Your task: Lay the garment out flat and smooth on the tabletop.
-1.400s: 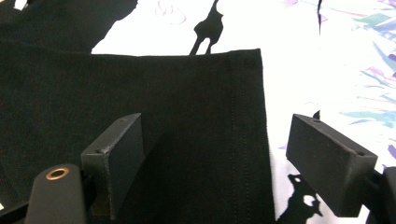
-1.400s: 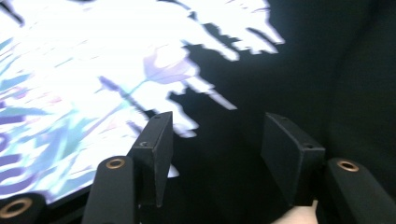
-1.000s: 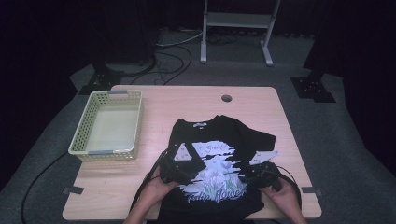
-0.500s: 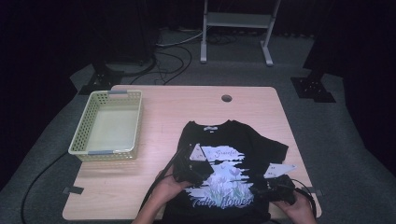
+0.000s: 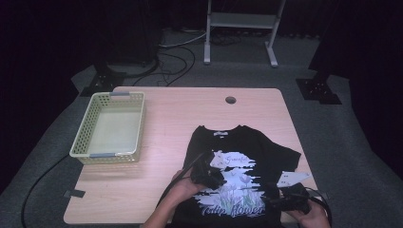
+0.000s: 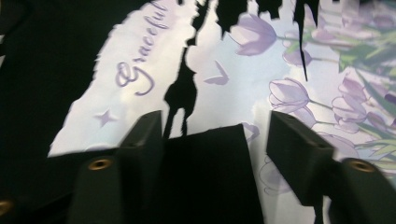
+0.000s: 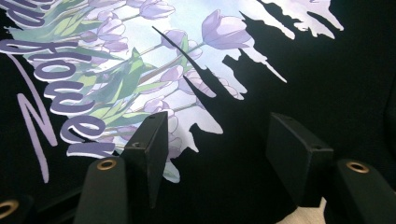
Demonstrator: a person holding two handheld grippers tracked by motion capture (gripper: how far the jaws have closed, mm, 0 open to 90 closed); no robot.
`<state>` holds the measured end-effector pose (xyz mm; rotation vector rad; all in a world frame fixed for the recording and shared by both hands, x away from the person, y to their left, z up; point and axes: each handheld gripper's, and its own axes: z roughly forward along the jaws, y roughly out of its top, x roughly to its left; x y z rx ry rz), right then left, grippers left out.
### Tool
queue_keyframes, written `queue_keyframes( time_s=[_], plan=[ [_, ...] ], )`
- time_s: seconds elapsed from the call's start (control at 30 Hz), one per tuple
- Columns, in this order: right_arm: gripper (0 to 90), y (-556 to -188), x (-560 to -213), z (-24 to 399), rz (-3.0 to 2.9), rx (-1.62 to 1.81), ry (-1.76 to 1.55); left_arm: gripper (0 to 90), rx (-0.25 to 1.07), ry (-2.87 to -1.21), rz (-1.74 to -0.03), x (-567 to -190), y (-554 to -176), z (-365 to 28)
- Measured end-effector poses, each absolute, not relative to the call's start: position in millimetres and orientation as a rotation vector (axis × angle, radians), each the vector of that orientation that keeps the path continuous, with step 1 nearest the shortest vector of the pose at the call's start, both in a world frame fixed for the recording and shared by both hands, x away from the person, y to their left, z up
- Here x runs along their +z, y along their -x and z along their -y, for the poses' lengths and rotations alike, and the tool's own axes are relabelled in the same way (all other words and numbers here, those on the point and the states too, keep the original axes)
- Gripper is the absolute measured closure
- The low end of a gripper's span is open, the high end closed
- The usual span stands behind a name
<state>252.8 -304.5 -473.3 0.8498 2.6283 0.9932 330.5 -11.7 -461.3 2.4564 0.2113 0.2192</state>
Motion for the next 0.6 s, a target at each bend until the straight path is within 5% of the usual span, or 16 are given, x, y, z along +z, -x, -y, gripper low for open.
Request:
queue_keyframes(
  time_s=[0.47,0.6],
  plan=[
    [39.6,-252.8,-473.6,304.9,-2.628,1.0,-0.849,81.8,0.058,-2.517,-0.11,-458.7,-347.1,16.7],
    [39.6,-252.8,-473.7,304.8,-2.627,1.0,-0.851,84.7,0.116,-2.552,-0.089,-451.4,-352.0,8.5]
  ],
)
